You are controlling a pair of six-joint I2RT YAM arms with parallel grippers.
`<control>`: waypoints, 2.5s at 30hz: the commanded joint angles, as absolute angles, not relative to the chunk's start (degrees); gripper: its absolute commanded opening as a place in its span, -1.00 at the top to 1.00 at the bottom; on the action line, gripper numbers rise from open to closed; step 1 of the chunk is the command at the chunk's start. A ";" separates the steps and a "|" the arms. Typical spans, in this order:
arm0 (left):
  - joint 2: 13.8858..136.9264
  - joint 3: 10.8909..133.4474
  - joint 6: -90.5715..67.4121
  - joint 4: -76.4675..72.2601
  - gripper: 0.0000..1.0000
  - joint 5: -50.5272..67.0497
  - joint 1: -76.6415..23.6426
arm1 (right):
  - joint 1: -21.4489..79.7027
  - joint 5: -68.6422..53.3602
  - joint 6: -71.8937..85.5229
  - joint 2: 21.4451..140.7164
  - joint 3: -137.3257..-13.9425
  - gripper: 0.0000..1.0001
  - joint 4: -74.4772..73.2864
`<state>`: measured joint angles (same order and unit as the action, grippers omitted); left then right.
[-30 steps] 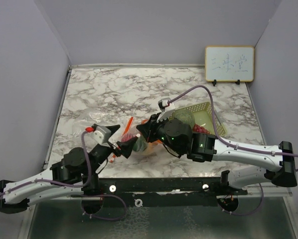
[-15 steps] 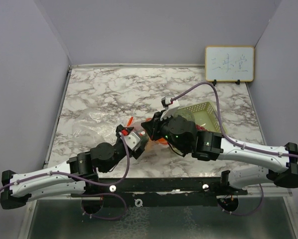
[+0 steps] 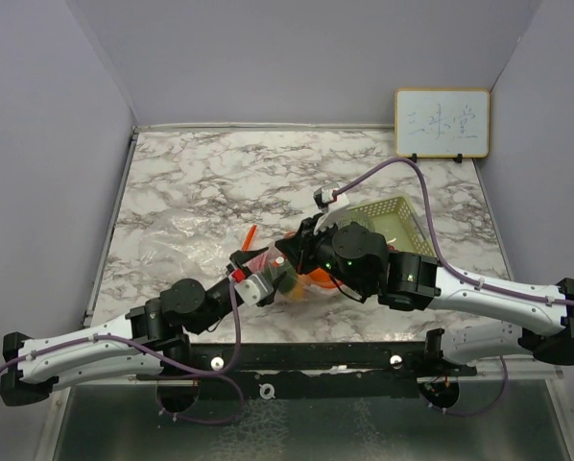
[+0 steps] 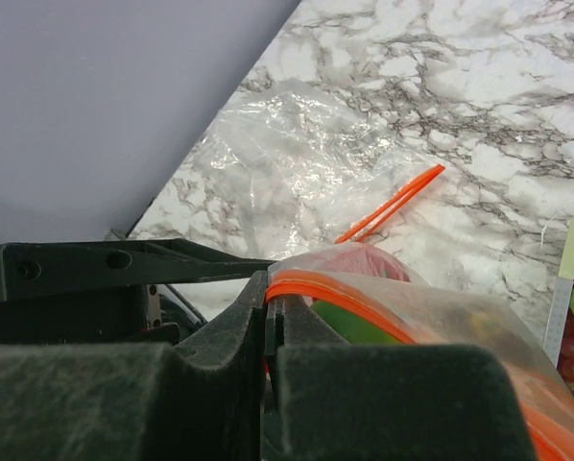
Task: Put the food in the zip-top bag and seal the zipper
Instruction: Zip the zipper food storage bag at the center of the board.
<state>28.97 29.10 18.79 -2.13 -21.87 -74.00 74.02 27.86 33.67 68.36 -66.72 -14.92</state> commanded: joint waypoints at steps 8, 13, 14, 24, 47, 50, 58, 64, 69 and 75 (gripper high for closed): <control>28.62 28.86 24.74 -8.61 -0.11 -14.34 -74.05 | 73.77 24.55 32.90 67.77 -66.50 0.95 -16.13; 28.88 28.50 23.45 -8.44 0.27 -14.07 -74.09 | 73.78 24.02 33.66 67.25 -65.57 0.95 -15.53; 29.13 28.51 22.82 -8.21 0.31 -14.40 -74.09 | 73.74 24.06 33.74 67.17 -65.61 0.95 -15.45; 31.14 29.09 21.44 -7.58 0.12 -16.53 -74.08 | 73.78 22.07 33.71 67.10 -66.45 0.95 -14.69; 27.61 26.64 10.12 -7.17 1.00 -26.92 -74.09 | 73.75 30.41 26.81 57.65 -59.50 -0.06 -13.54; 26.38 27.38 5.67 -4.00 1.00 -24.08 -74.09 | 73.73 23.38 15.24 51.81 -53.43 -0.09 -4.22; 21.55 34.45 -0.37 9.23 1.00 -13.44 -74.09 | 73.69 -5.62 -15.15 50.22 -50.33 -0.08 1.66; 17.62 33.83 -0.75 10.66 1.00 -13.76 -74.02 | 73.76 -10.03 -21.04 60.26 -56.82 0.07 -1.40; 16.02 33.23 -0.28 10.53 1.00 -13.97 -74.09 | 73.74 -11.83 -22.69 63.46 -57.42 0.13 1.75; 16.51 33.40 -0.02 11.30 1.00 -12.97 -74.09 | 73.71 -13.62 -23.72 63.12 -57.46 0.17 3.01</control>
<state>16.73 32.77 0.27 12.32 -15.40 -74.04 73.49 -10.20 -21.45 63.75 -55.51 0.25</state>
